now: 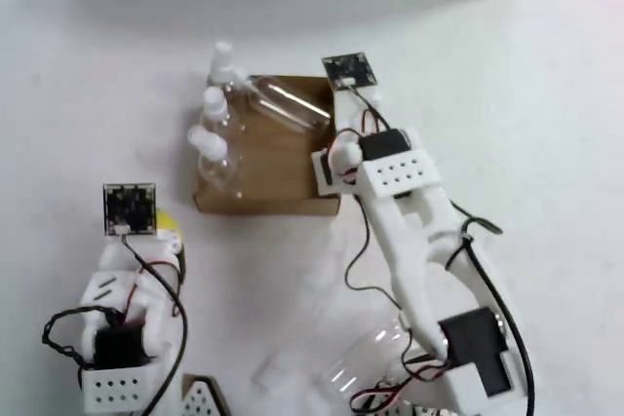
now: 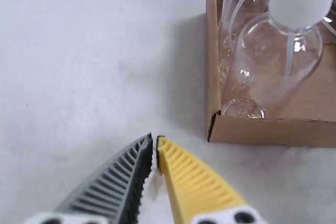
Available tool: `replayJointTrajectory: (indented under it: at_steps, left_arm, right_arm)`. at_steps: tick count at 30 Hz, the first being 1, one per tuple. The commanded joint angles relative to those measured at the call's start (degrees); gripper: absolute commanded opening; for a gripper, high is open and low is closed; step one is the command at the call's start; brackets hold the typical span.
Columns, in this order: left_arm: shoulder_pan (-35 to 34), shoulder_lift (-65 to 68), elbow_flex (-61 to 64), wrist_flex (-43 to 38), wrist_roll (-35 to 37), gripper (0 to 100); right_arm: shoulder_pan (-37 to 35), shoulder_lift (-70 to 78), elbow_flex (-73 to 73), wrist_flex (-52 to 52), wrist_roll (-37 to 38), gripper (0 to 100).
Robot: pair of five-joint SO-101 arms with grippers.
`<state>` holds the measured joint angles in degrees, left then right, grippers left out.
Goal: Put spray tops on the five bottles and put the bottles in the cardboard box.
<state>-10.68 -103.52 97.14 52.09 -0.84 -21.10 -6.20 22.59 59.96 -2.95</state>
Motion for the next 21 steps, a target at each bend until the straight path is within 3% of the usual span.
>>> replayJointTrajectory:
  at_steps: [1,13,21]
  left_arm:
    - [-0.7,-0.4,-0.2,-1.7,-0.5,2]
    - [-0.7,-0.4,-0.2,-1.8,-0.5,2]
    - [-0.7,-0.4,-0.2,-1.8,-0.5,2]
  right_arm:
    - [0.0,2.3,-3.2,-3.0,-0.4,15.8]
    - [-3.8,6.9,-3.0,-4.4,-0.8,15.8]
    - [-4.7,9.1,-3.2,-4.5,-0.4,4.2]
